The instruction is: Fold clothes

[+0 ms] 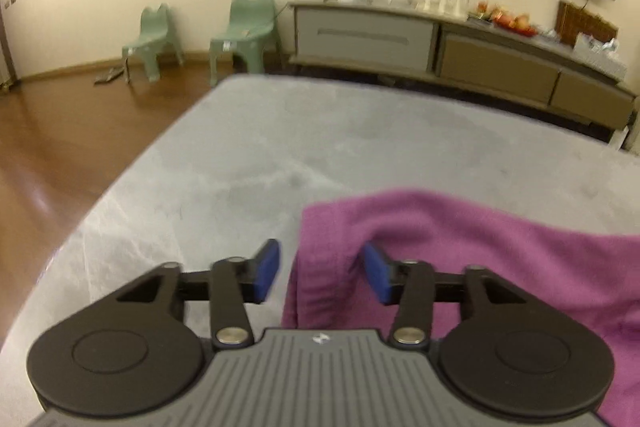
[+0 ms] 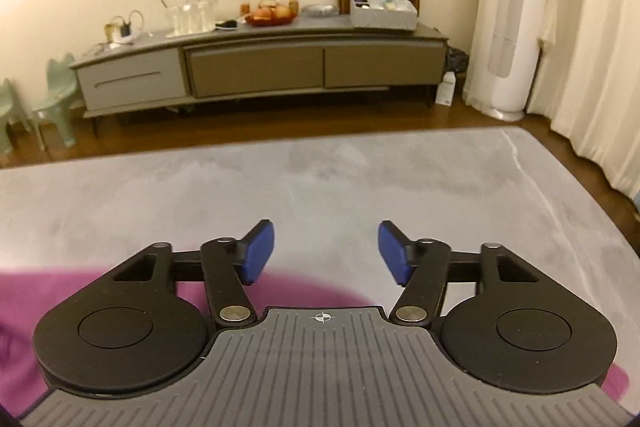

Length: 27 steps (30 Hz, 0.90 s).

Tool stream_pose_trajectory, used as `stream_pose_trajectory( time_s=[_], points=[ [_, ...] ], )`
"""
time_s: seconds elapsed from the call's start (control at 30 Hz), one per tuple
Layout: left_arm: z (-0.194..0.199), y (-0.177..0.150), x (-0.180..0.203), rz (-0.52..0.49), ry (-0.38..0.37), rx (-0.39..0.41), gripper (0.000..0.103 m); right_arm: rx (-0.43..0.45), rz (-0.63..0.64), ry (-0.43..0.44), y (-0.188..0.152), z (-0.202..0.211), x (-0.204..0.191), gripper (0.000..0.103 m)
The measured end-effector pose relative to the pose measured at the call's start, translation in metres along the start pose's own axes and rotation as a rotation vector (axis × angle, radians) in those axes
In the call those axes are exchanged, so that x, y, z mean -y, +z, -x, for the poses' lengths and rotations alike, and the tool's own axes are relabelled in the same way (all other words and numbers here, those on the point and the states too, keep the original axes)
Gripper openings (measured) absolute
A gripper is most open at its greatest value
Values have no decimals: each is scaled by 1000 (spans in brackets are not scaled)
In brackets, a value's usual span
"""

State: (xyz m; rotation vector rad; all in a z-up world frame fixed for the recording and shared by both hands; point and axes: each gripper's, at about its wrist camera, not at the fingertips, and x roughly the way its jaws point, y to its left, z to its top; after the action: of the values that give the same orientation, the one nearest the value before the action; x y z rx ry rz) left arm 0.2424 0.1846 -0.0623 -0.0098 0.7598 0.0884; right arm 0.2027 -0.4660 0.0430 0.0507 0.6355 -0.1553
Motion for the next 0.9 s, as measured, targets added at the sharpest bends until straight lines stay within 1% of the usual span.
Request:
stream_pose_trajectory(
  time_s=[0.03,0.1,0.17,0.23,0.3,0.33,0.4,0.43,0.47,0.53,0.57,0.6,0.63,0.67,0.7,0.73,0.8,0.87,0.9],
  points=[
    [4,1,1,-5,-11,12,55,2,11,-11,-13,9,12,72],
    [7,1,7,-36,-29,19,55,-13,58,-70,-38,19,42,77],
    [4,-2,20,-103,-19,15,57,-39,114,-121,-58,17,69,77],
    [-5,-4,30,-148,-11,-9,62,-65,146,-123,-65,6,88,79],
    [-16,-5,35,-177,4,-28,64,-67,146,-104,-66,5,105,84],
    [-21,-6,36,-188,14,-36,64,-66,146,-84,-68,7,110,85],
    [-30,-6,34,-197,22,-54,64,-72,164,-29,-68,-7,117,85],
    [-34,-7,34,-201,24,-61,64,-73,170,12,-68,-10,120,85],
    [-37,-9,34,-207,27,-66,64,-77,172,61,-71,-8,118,85],
    [-40,-12,36,-230,33,-59,65,-79,189,121,-77,-8,113,83],
    [-40,-11,36,-238,37,-53,65,-93,205,128,-81,-12,113,80],
    [-40,-11,36,-241,42,-48,61,-106,211,144,-82,-16,112,66],
    [-40,-12,37,-239,48,-41,57,-118,216,159,-82,-19,111,48],
    [-40,-12,37,-239,57,-34,43,-130,222,174,-82,-21,109,34],
    [-40,-11,37,-241,79,-26,24,-135,241,168,-77,-19,107,0],
    [-39,-10,36,-237,102,-16,15,-128,261,147,-70,-14,105,0],
    [-34,-4,30,-196,98,11,8,-62,245,180,-38,11,109,0],
    [-30,5,24,-157,110,40,8,8,223,200,-3,32,115,0],
    [-31,10,24,-140,120,53,8,26,202,188,20,32,120,0]
  ],
)
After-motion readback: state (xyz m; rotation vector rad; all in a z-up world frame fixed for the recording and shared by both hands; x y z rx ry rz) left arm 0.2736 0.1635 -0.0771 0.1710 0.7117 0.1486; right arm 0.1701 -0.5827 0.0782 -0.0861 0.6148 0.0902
